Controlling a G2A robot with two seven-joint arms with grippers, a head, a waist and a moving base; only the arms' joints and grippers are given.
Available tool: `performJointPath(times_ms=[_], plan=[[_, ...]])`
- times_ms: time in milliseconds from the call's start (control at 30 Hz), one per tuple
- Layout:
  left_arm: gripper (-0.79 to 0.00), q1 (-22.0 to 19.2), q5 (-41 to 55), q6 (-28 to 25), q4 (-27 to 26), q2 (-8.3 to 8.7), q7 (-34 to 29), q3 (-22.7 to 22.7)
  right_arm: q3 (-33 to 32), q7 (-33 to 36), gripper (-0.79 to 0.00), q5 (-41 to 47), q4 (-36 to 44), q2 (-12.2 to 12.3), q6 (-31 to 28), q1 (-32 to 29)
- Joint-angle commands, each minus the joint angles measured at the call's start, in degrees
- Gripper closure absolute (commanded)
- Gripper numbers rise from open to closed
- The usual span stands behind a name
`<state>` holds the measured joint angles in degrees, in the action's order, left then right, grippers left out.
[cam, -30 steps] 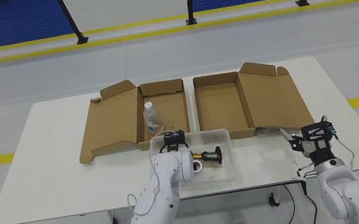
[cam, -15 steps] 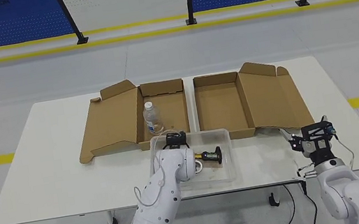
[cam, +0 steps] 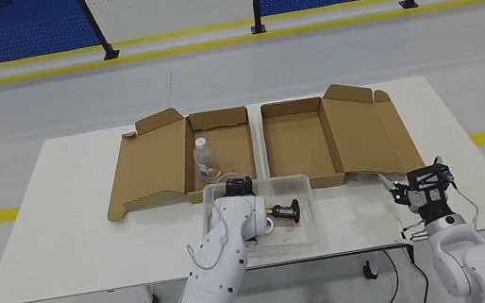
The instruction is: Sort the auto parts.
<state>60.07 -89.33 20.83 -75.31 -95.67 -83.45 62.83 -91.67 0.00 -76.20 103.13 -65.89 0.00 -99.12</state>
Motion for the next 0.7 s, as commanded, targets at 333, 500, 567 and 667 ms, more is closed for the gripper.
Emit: performJointPath(times_ms=[333,500,567,667], plan=[[-0.388,-0.34,-0.98,-0.49,1.90,-1.21,-0.49,0.87,0.00,0.00,-0.785,0.00,0.00,0.00,0.00,0.00],[-0.388,-0.65,-0.85,-0.72,3.05,-1.66,-0.72,1.18,0.00,0.00,-0.785,0.00,0.00,0.00,0.00,0.00],[-0.425,-0.91,-0.45,-1.02,3.44,-1.82,-1.02,1.48,0.00,0.00,-0.785,0.00,0.00,0.00,0.00,0.00],[-0.428,-1.08,-0.85,-1.11,3.79,-2.02,-1.11,1.53,0.00,0.00,-0.785,0.00,0.00,0.00,0.00,0.00]])
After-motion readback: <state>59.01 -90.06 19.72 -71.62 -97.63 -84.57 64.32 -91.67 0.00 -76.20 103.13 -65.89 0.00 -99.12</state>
